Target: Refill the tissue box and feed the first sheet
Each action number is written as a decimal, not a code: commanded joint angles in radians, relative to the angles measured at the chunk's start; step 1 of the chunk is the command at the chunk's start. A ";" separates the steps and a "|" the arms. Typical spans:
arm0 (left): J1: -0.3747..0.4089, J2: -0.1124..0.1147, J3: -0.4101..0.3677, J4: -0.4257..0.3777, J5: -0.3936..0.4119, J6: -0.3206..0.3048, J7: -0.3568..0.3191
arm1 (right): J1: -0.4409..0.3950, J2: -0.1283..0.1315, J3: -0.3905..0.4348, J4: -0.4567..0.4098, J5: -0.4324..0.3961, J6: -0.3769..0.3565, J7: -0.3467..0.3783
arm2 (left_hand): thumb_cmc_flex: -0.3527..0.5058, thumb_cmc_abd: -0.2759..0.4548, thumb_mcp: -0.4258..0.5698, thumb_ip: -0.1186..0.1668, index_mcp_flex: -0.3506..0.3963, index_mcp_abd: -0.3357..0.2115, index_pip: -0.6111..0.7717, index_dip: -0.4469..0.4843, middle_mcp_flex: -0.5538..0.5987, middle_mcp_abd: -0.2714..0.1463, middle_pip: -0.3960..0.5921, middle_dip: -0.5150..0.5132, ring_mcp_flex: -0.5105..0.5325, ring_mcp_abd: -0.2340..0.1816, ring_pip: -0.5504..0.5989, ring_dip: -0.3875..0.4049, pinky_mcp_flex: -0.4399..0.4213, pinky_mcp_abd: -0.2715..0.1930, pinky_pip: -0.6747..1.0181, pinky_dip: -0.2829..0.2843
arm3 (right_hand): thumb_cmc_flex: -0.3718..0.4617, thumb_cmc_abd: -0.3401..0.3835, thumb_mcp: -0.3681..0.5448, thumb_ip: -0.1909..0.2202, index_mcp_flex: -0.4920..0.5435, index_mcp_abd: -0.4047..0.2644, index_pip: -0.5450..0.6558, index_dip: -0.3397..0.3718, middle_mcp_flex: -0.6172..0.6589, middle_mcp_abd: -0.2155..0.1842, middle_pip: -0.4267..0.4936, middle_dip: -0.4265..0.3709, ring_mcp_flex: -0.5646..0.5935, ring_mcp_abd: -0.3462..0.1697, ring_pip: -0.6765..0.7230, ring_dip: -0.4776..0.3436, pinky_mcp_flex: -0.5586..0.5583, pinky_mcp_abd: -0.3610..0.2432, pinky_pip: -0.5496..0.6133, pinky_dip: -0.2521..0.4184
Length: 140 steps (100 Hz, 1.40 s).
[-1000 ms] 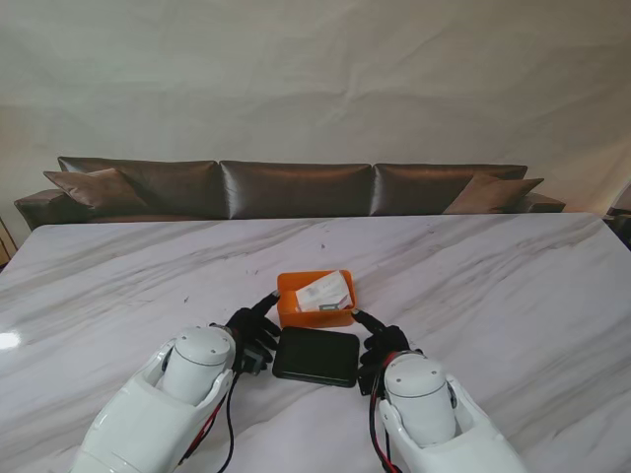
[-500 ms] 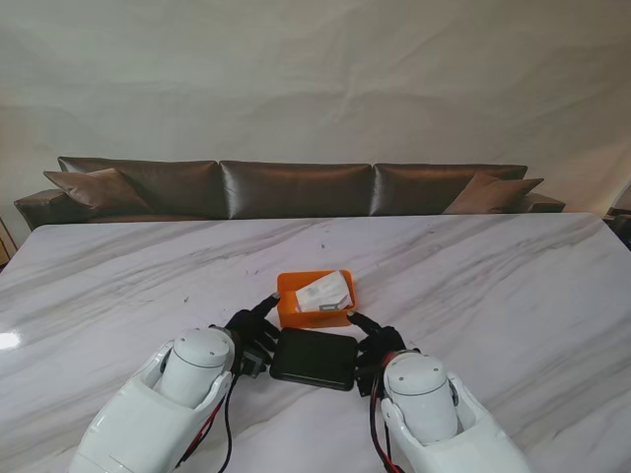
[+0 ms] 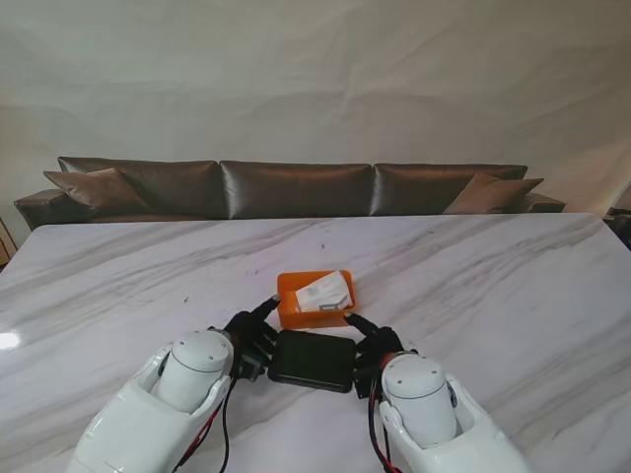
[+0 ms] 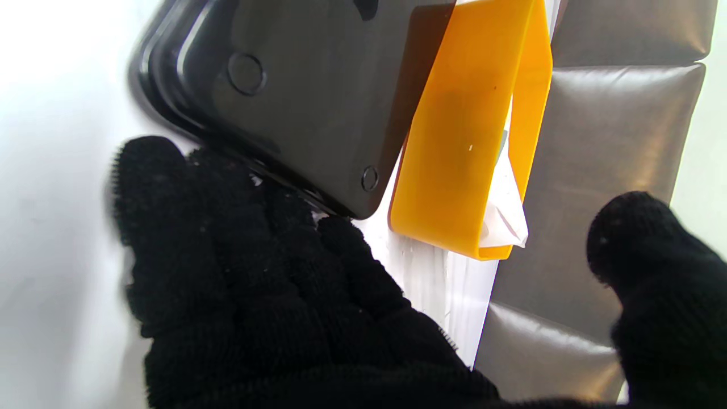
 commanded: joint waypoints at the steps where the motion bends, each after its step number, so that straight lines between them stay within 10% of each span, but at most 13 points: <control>1: 0.033 -0.014 0.022 0.007 -0.006 0.008 -0.024 | -0.015 -0.015 -0.019 -0.010 0.008 -0.006 0.026 | -0.012 0.034 0.010 0.002 0.021 -0.029 0.026 0.006 -0.002 0.045 -0.103 -0.064 -0.063 0.119 -0.116 -0.004 0.004 0.022 0.095 0.021 | 0.005 0.011 -0.025 0.025 0.020 -0.014 0.025 0.016 0.022 -0.034 -0.070 -0.035 -0.005 -0.026 -0.060 -0.037 0.016 -0.022 0.012 -0.018; 140: 0.039 0.004 0.008 -0.115 0.045 0.005 -0.028 | -0.027 -0.011 -0.067 -0.096 -0.033 -0.037 0.010 | -0.011 0.034 0.013 0.001 0.026 -0.025 0.026 0.005 0.003 0.049 -0.103 -0.065 -0.061 0.122 -0.114 -0.003 0.007 0.027 0.098 0.024 | 0.007 0.025 -0.034 0.028 0.005 -0.034 0.032 0.021 0.016 -0.050 -0.076 -0.036 -0.015 -0.042 -0.069 -0.037 -0.002 -0.044 0.002 -0.015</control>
